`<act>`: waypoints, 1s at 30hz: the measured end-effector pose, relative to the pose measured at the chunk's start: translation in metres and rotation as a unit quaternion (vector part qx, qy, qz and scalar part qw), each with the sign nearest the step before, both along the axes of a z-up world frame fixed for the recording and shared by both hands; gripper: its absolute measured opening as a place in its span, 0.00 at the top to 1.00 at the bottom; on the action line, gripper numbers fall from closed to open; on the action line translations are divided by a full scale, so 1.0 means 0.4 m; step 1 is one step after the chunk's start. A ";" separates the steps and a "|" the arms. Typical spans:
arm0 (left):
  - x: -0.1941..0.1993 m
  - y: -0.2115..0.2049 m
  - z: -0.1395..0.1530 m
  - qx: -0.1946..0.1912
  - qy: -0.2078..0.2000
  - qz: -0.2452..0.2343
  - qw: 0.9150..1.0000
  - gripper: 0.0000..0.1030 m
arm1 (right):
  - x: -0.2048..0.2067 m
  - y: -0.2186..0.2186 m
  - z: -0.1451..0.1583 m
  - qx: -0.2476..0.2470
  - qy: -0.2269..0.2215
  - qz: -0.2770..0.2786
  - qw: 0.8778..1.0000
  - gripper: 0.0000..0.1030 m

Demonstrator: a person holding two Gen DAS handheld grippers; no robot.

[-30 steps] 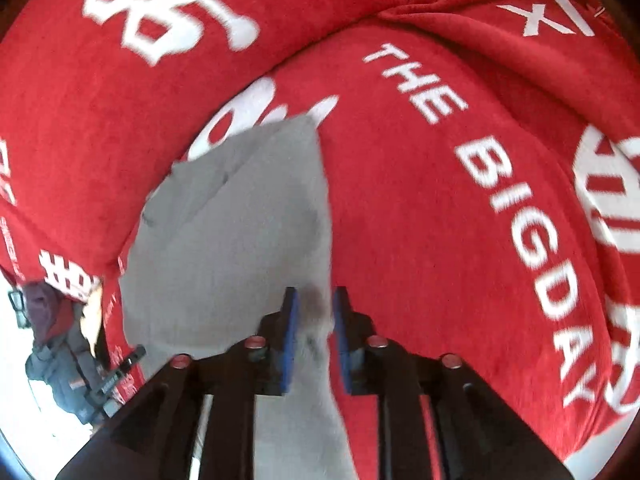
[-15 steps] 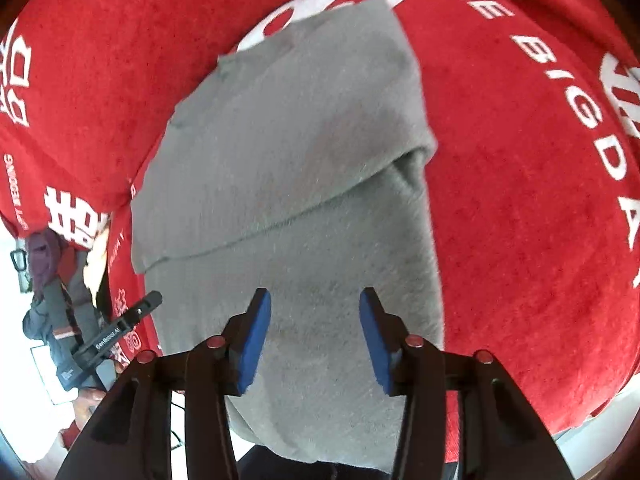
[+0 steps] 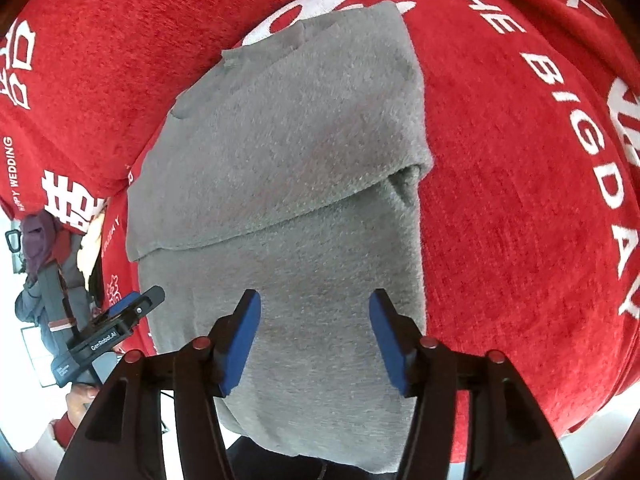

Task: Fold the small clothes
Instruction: 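Move both open grippers to the sweater hem, then grasp the hem with the left gripper while the right gripper grasps the hem too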

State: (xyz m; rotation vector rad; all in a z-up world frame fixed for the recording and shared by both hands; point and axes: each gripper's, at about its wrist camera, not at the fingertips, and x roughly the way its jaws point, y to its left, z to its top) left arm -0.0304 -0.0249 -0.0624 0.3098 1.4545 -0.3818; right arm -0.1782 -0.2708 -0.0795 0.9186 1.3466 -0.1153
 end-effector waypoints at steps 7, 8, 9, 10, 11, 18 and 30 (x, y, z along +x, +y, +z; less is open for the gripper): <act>-0.030 -0.013 -0.019 0.012 0.020 0.013 1.000 0.01 | -0.007 -0.019 0.007 -0.003 -0.005 0.007 1.000 0.35; -0.034 -0.007 -0.028 0.013 0.029 0.018 0.999 0.01 | -0.010 -0.022 0.009 -0.002 -0.005 0.007 1.000 0.34; -0.038 0.016 -0.027 0.016 0.034 0.023 0.999 0.01 | -0.013 -0.025 0.009 -0.001 -0.005 0.008 1.000 0.34; -0.045 0.028 -0.031 0.019 0.036 0.029 0.999 0.01 | -0.016 -0.027 0.010 0.000 -0.006 0.009 1.000 0.34; -0.051 0.039 -0.034 0.016 0.042 0.033 0.998 0.01 | -0.020 -0.028 0.010 0.002 -0.005 0.010 1.000 0.34; -0.104 0.121 -0.040 0.004 0.057 0.083 0.995 0.01 | -0.044 0.002 -0.009 0.019 -0.013 0.052 0.998 0.34; -0.199 0.198 -0.017 0.000 0.040 0.055 0.998 0.01 | -0.103 0.145 -0.022 0.035 -0.033 0.087 0.995 0.33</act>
